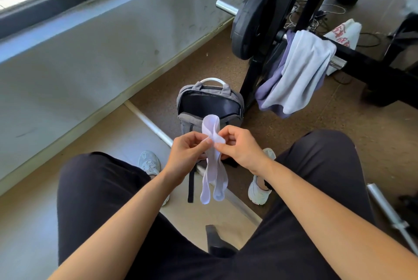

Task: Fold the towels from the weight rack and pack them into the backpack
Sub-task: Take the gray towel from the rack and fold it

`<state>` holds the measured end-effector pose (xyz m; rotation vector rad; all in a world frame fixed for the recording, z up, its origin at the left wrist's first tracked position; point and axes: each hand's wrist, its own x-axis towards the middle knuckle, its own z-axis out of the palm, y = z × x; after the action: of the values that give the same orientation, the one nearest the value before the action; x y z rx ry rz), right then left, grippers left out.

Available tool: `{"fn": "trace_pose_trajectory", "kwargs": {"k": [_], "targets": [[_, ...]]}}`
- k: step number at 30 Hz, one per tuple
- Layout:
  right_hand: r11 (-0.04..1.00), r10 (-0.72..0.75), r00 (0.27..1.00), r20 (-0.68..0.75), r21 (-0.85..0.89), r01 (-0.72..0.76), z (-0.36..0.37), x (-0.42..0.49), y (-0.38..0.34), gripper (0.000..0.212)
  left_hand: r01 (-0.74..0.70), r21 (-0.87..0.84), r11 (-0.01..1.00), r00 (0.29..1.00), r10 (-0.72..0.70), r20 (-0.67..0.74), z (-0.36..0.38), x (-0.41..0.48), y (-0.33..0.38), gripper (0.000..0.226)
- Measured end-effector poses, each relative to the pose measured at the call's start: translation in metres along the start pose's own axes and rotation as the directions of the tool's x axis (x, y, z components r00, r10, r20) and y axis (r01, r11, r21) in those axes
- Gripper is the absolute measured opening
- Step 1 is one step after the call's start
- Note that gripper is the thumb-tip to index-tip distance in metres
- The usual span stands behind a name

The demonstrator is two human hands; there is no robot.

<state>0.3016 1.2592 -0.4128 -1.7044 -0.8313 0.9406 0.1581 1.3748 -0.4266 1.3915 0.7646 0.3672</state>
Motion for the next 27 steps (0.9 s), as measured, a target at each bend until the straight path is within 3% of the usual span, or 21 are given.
{"fn": "trace_pose_trajectory", "kwargs": {"k": [5,7,9,11,13,15,18,22,24,27], "targets": [[0.998,0.007,0.996,0.092,0.066,-0.013,-0.002,0.000,-0.004,0.031,-0.033,0.035,0.999,0.999,0.034,-0.020,-0.004,0.003,-0.001,0.013],[0.998,-0.009,0.997,0.073,0.063,0.004,-0.002,0.001,-0.003,0.028,-0.057,0.071,0.996,0.998,0.059,-0.013,-0.003,0.002,0.000,0.012],[0.995,-0.090,0.996,0.004,-0.044,0.090,0.000,0.002,0.001,0.019,-0.087,0.115,0.990,0.996,0.087,0.002,-0.003,0.002,0.001,0.010],[0.940,-0.239,0.969,-0.055,-0.262,0.217,0.001,0.004,0.003,0.028,-0.115,0.154,0.981,0.993,0.114,0.020,-0.003,0.003,0.000,0.007],[0.833,-0.377,0.926,-0.016,-0.443,0.331,0.001,0.004,0.000,0.048,-0.153,0.195,0.969,0.988,0.145,0.055,-0.004,0.003,0.000,0.006],[0.800,-0.368,0.925,0.095,-0.475,0.367,0.000,0.004,-0.004,0.062,-0.188,0.217,0.958,0.981,0.174,0.084,-0.006,0.003,-0.001,0.005],[0.871,-0.205,0.964,0.168,-0.417,0.258,0.001,0.001,-0.005,0.047,-0.216,0.192,0.957,0.975,0.200,0.100,-0.008,0.001,0.001,0.005],[0.897,-0.212,0.976,0.049,-0.387,0.214,-0.005,0.001,-0.007,0.008,-0.210,0.152,0.966,0.974,0.193,0.119,-0.008,0.002,0.002,0.012],[0.932,-0.177,0.984,-0.010,-0.323,0.164,-0.011,0.002,-0.009,0.009,-0.194,0.173,0.965,0.971,0.164,0.175,-0.010,0.006,-0.003,0.020],[0.970,-0.136,0.987,-0.085,-0.212,0.116,-0.020,0.002,-0.012,0.013,-0.203,0.352,0.914,0.950,0.098,0.295,-0.013,0.010,-0.015,0.028]]}}
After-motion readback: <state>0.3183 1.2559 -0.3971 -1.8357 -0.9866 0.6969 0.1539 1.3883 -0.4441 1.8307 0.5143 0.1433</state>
